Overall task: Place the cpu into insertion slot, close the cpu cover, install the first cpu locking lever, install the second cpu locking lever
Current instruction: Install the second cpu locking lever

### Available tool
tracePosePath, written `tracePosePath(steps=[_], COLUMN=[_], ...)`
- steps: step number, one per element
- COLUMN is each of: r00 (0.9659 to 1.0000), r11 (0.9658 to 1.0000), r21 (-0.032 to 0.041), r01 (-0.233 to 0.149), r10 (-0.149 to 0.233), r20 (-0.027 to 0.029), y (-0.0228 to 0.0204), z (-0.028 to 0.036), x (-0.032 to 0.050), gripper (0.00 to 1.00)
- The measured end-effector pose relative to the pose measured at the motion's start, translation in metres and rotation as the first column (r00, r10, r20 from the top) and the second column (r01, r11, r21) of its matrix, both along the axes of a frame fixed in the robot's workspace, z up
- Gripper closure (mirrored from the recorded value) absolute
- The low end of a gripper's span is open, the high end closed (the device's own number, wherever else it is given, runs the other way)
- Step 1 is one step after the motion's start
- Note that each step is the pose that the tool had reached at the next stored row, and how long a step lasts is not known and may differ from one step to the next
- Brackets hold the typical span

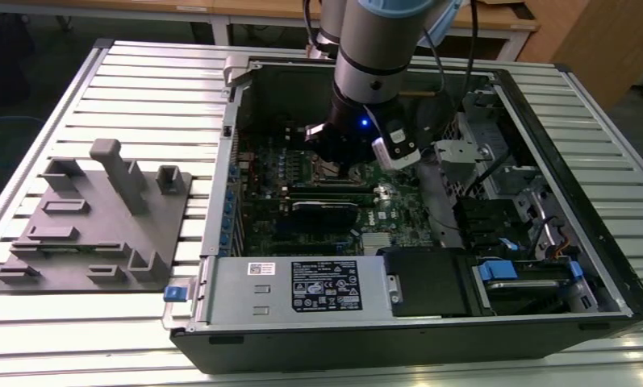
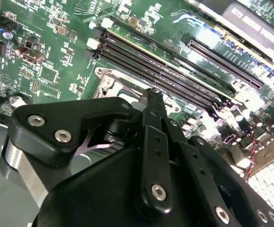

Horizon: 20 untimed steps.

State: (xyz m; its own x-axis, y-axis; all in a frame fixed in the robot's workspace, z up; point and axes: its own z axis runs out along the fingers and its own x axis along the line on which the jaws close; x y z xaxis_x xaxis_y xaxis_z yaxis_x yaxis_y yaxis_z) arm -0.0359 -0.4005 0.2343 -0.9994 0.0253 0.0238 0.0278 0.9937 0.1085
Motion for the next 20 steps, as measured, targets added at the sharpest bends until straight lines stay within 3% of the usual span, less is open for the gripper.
tracePosePath(steps=[14, 15, 18, 19, 20], r00=[1.0, 1.0, 0.9995, 0.9993, 0.9993], r11=[1.0, 1.0, 1.0, 1.0, 1.0], r21=[0.0002, 0.0004, 0.0023, 0.0048, 0.0089], r01=[0.0, 0.0, 0.0, 0.0, 0.0], r10=[0.0, 0.0, 0.0, 0.0, 0.0], r20=[-0.0021, -0.0066, -0.0326, -0.0373, -0.0385], y=[0.0, 0.0001, 0.0, -0.0002, -0.0003], z=[-0.0006, -0.0007, -0.0006, -0.0005, -0.0007], x=[0.0, 0.0001, 0.0001, 0.0, -0.0003], gripper=[0.89, 0.89, 0.89, 0.89, 0.89])
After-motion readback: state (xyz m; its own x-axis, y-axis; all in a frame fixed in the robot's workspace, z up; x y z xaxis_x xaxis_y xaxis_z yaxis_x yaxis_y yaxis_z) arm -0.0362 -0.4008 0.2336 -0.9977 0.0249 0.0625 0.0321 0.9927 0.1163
